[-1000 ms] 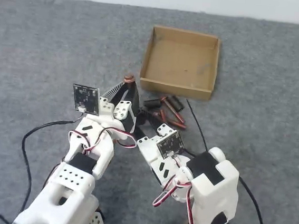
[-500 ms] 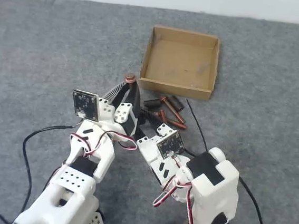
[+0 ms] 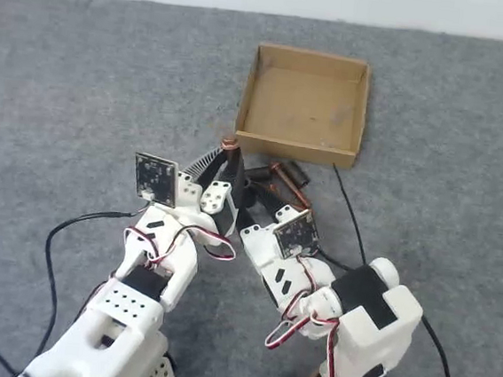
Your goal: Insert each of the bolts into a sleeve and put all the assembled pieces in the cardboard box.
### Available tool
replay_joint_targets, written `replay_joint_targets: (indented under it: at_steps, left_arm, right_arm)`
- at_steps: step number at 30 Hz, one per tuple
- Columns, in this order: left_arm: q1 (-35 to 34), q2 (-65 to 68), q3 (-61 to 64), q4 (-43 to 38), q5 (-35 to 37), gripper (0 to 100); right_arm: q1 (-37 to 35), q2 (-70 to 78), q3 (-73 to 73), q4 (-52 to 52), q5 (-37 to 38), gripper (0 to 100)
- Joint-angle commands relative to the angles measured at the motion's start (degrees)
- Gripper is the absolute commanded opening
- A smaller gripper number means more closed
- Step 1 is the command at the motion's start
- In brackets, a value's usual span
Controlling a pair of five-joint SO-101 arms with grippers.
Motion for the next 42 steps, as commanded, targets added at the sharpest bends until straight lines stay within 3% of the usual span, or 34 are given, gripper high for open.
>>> replay_joint_targets:
  at_steps: [1,12,19,38,42]
  left_arm:
    - [0.18,-1.93,-0.66,-0.18,-0.62,1]
    - [0.18,-2.02,-1.45,-2.37,-0.62,1]
    - [0.53,-1.93,-1.63,-2.46,-0.62,1]
    - [0.26,-2.29,-0.04,-2.46,-0.79,1]
    - [-1.14,-1.93,1.27,-6.15,-0.79,1]
  right_arm:
    - [0.84,-3.82,0.09,-0.13,-0.53,0.6]
    - [-1.98,-4.44,1.85,-0.66,0.00,0.6]
    - [-4.18,-4.35,5.19,-6.20,2.64,0.6]
    - [-3.91,-4.35,5.63,-6.37,2.29,0.6]
    - [-3.82,-4.35,5.01,-6.37,2.29,0.6]
